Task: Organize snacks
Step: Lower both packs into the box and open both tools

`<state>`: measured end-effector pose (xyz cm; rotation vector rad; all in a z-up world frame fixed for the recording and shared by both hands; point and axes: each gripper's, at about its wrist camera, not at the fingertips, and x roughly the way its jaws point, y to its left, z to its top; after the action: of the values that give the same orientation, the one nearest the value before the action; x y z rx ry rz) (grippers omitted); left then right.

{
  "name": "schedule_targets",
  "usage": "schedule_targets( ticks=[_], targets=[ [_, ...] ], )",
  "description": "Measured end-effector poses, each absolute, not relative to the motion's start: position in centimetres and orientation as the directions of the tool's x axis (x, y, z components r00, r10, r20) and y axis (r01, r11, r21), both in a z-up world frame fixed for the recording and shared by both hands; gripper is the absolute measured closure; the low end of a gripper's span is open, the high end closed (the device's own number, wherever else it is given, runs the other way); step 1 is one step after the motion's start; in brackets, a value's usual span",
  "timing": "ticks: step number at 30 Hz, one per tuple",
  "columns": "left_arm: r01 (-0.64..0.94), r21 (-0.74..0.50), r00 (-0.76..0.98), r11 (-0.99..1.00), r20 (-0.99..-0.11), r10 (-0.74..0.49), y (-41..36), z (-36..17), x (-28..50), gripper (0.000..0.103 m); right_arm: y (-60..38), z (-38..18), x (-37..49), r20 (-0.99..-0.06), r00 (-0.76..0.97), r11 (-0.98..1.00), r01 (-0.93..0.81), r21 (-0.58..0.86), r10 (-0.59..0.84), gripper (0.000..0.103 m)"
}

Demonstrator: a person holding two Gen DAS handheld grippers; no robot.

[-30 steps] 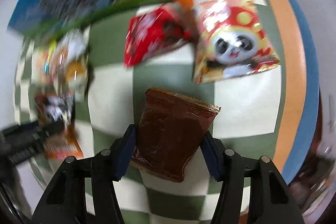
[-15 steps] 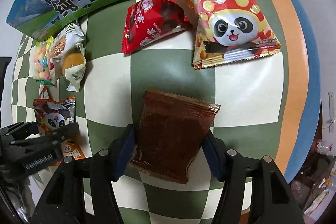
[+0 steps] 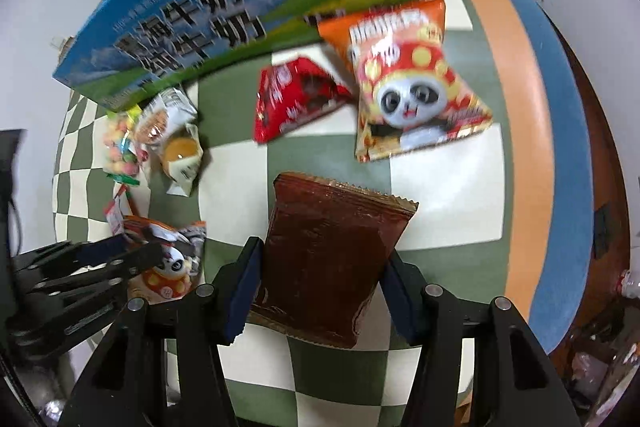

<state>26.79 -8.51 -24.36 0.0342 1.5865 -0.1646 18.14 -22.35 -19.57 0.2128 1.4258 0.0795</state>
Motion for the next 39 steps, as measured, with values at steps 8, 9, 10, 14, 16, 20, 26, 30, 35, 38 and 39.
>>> schedule_targets(
  ticks=[8,9,10,14,16,20,26,30,35,38,39],
  targets=[
    [0.103,-0.152,-0.184,0.983,-0.974,-0.131,-10.0,-27.3,26.8,0.042,-23.2,-21.8,19.3,-0.98,0.083,0.975,0.116,0.192,0.183,0.044],
    [0.107,-0.144,-0.19,0.984,-0.974,-0.122,-10.4,-27.2,26.6,0.042,-23.1,-22.3,19.2,-0.98,0.076,0.973,0.122,0.195,0.186,0.044],
    [0.103,-0.148,-0.194,0.984,-0.973,-0.126,-10.8,-26.9,26.4,0.042,-23.1,-22.5,19.1,-0.979,0.072,0.972,0.127,0.197,0.189,0.044],
    [0.122,-0.11,-0.224,0.986,-0.971,-0.08,-11.5,-28.5,24.3,0.032,-23.1,-23.1,18.4,-0.981,0.065,0.973,0.132,0.191,0.184,0.043],
    [0.161,-0.082,-0.263,0.984,-0.964,-0.037,-12.0,-30.1,23.5,0.028,-22.9,-23.5,18.2,-0.982,0.057,0.973,0.135,0.185,0.178,0.043],
    [0.192,-0.023,-0.193,0.981,-0.981,0.015,-13.9,-30.3,22.7,0.035,-22.5,-23.8,17.9,-0.985,0.057,0.978,0.124,0.168,0.162,0.043],
    [0.209,-0.044,-0.118,0.977,-0.993,-0.019,-14.6,-26.9,21.4,0.057,-21.3,-23.8,17.3,-0.986,0.076,0.981,0.113,0.159,0.151,0.044],
    [0.215,-0.067,-0.045,0.974,-0.997,-0.059,-13.9,-23.1,21.4,0.057,-21.2,-22.1,17.2,-0.982,0.106,0.982,0.091,0.163,0.154,0.044],
    [0.186,-0.161,0.077,0.969,-0.981,-0.177,-13.6,-15.3,23.7,0.057,-21.5,-17.5,18.6,-0.962,0.168,0.972,0.059,0.226,0.213,0.044],
    [0.172,-0.21,0.152,0.962,-0.96,-0.237,-13.3,-10.1,27.6,0.057,-22.0,-12.8,21.1,-0.938,0.243,0.965,0.016,0.26,0.249,0.044],
    [0.169,-0.217,0.174,0.961,-0.954,-0.246,-13.7,-8.6,28.7,0.057,-22.2,-10.8,22.4,-0.928,0.279,0.967,-0.008,0.254,0.246,0.044]
  ],
)
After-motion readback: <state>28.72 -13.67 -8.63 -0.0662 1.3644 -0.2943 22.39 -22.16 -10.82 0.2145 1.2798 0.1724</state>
